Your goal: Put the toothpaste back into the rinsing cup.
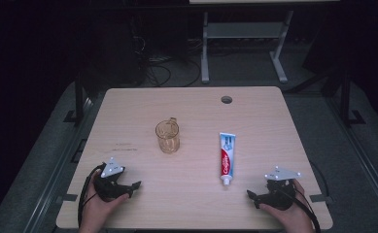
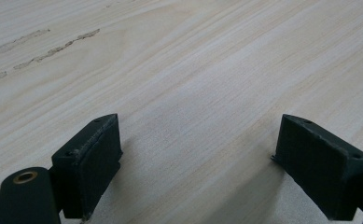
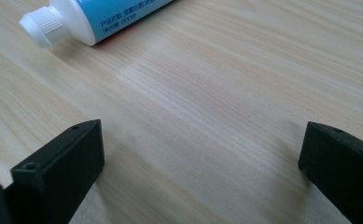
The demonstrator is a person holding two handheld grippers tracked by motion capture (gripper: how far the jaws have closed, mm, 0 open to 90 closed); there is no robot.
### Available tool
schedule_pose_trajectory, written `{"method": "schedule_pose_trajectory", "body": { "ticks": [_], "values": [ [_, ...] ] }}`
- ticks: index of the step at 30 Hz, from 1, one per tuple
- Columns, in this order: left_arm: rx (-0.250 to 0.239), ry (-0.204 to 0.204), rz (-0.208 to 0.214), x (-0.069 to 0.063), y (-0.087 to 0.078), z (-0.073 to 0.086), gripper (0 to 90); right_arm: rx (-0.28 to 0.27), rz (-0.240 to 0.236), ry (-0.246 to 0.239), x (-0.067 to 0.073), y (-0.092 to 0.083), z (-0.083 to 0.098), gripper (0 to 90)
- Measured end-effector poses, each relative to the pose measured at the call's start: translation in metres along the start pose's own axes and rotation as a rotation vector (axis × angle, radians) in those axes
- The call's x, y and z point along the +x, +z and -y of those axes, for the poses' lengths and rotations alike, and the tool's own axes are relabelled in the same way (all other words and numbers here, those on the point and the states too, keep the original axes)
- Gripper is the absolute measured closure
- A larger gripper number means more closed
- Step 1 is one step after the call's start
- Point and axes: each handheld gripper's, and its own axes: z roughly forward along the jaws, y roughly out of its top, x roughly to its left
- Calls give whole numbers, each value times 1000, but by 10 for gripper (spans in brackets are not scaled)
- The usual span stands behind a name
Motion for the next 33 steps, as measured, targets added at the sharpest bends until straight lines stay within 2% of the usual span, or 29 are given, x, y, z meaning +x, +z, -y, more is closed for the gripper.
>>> {"method": "schedule_pose_trajectory", "body": {
  "ticks": [6,10,13,19,27,33],
  "values": [
    [0,-1,-1,0,0,0,130,-1,2,0,0,0,0,8],
    [-1,-4,-2,0,0,0,130,-26,-3,1,-1,-6,2,165],
    [-1,-3,-1,0,0,0,131,-22,-9,-3,-2,-9,2,260],
    [0,0,1,0,-1,1,136,-17,-43,43,-2,-13,-1,361],
    [0,-2,3,0,-1,1,128,-40,-51,43,-5,-17,-11,405],
    [0,0,2,0,-1,1,128,-44,-58,52,-7,-17,-19,471]
  ]
}}
